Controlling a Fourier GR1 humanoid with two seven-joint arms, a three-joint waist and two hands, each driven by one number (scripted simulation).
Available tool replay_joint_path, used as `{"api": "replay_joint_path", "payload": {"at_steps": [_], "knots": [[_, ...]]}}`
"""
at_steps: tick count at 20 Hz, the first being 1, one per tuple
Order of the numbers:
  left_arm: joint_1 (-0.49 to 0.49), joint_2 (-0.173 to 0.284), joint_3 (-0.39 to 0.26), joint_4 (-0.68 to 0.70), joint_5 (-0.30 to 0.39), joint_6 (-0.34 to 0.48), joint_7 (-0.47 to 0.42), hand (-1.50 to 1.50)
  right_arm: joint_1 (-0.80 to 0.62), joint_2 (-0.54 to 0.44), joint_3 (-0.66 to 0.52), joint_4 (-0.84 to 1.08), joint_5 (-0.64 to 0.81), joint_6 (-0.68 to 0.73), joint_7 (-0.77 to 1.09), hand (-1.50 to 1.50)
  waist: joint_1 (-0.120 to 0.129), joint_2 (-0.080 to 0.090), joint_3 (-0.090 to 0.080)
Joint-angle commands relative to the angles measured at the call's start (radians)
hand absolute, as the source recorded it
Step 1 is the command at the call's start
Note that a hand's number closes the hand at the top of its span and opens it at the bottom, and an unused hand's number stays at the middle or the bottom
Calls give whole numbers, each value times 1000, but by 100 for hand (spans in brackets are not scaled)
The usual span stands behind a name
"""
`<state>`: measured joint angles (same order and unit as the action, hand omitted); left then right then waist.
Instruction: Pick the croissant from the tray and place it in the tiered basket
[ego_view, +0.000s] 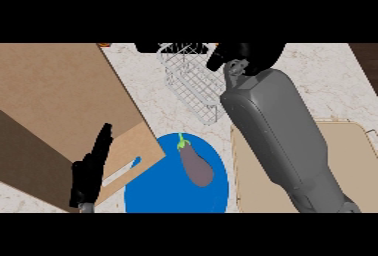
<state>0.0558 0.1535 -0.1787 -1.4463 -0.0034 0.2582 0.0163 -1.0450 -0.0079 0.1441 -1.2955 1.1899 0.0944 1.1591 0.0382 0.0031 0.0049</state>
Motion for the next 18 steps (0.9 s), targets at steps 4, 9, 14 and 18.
{"api": "replay_joint_path", "payload": {"at_steps": [4, 9, 14, 18], "knots": [[-29, 9, 30, 49, 10, -9, 44, 0, -31, 7, -53, 185, -47, -234, 88, 150, -3, 7, -5], [20, 3, 2, 28, 3, -19, 9, 0, 29, 7, -128, 165, -190, -427, 42, -150, 17, 10, -4], [9, -15, -9, 43, -16, -3, 4, 0, 49, 8, -131, 214, -265, -671, -55, -150, 25, 13, -4], [-16, -4, 4, 50, -9, -16, 29, 0, -5, 8, -128, 216, -303, -839, -88, -150, 22, 10, -5]]}}
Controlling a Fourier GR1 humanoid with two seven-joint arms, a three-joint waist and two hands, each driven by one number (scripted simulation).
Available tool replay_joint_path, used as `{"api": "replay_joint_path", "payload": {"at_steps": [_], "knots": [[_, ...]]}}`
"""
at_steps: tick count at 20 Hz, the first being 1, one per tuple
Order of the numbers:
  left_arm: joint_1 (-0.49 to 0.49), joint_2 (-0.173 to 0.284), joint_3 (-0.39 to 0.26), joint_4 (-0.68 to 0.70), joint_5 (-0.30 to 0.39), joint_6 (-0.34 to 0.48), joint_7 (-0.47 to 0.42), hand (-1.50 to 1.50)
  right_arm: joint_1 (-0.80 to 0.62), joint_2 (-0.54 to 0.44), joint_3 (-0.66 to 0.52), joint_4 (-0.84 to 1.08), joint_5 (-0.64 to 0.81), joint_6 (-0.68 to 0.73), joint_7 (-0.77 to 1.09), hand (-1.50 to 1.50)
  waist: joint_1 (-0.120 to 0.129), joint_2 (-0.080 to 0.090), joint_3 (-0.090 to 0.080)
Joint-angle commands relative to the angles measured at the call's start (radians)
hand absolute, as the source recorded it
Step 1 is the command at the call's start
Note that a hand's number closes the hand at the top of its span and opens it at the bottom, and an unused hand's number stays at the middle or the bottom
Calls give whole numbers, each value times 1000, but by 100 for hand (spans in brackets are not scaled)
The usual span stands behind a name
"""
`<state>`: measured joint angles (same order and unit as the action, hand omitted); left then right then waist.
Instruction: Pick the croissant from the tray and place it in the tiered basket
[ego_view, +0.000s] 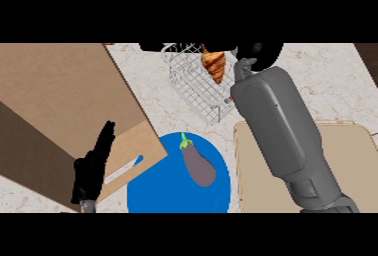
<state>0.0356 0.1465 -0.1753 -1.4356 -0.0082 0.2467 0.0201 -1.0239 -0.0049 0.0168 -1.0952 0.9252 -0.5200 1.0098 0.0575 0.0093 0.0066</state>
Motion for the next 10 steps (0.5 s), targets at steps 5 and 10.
{"api": "replay_joint_path", "payload": {"at_steps": [5, 10], "knots": [[69, 16, 30, 34, 16, -6, 1, 0, -48, 5, -14, -33, 168, -310, 121, -150, -47, -14, -8], [86, 18, 49, 21, 21, 8, 12, 0, 63, 5, -78, -189, 364, -270, 250, -150, -95, -30, -9]]}}
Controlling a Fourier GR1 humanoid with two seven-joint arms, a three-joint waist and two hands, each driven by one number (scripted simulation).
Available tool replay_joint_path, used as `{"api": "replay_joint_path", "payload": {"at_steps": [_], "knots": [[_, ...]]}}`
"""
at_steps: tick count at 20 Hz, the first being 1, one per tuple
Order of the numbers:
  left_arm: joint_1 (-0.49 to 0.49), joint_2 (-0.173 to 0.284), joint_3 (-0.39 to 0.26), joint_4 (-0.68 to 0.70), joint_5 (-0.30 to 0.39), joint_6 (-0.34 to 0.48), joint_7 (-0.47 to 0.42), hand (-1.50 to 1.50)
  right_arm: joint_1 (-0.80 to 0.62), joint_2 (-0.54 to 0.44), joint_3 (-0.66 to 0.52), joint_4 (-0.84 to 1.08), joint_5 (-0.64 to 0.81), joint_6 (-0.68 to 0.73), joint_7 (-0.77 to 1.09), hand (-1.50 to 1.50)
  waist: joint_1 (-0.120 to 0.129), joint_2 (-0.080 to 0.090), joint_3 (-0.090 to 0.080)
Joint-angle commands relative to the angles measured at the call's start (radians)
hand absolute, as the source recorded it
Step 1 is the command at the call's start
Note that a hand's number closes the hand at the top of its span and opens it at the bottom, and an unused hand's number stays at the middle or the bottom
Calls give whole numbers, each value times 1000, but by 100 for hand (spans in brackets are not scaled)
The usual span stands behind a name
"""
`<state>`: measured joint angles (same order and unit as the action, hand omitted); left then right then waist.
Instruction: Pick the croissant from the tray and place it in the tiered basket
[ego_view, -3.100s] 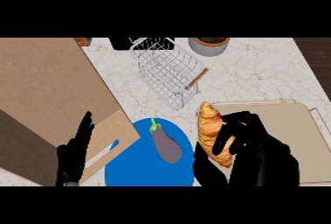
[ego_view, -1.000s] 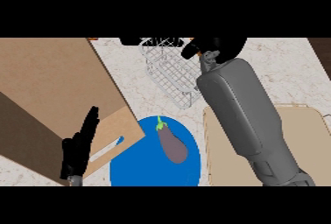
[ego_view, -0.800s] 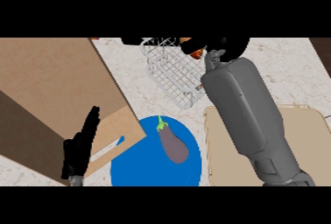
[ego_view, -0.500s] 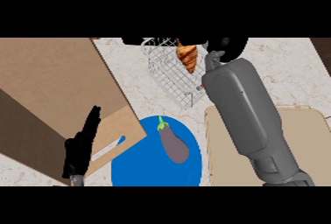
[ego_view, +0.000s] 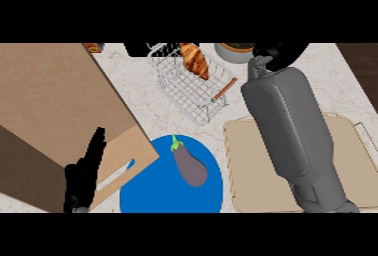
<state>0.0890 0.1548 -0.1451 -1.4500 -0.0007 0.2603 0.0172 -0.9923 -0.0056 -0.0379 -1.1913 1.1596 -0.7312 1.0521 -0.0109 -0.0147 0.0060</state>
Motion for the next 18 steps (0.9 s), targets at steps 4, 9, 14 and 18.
{"api": "replay_joint_path", "payload": {"at_steps": [4, 9, 14, 18], "knots": [[75, 7, 25, 0, 0, 28, 14, 0, 184, 5, -59, -355, 121, 40, 193, -150, -70, -24, -6], [78, -8, 35, 12, 14, 35, 30, 0, 340, 6, -44, -672, 102, 203, 213, -150, -92, -25, -7], [120, 24, 52, -19, 24, 14, 10, 0, 621, -2, -17, -970, 29, 317, 156, -150, -102, -22, -5], [111, 28, 74, -4, 45, 1, -5, 0, 773, 4, 60, -1219, -32, 407, 155, -150, -94, -16, -8]]}}
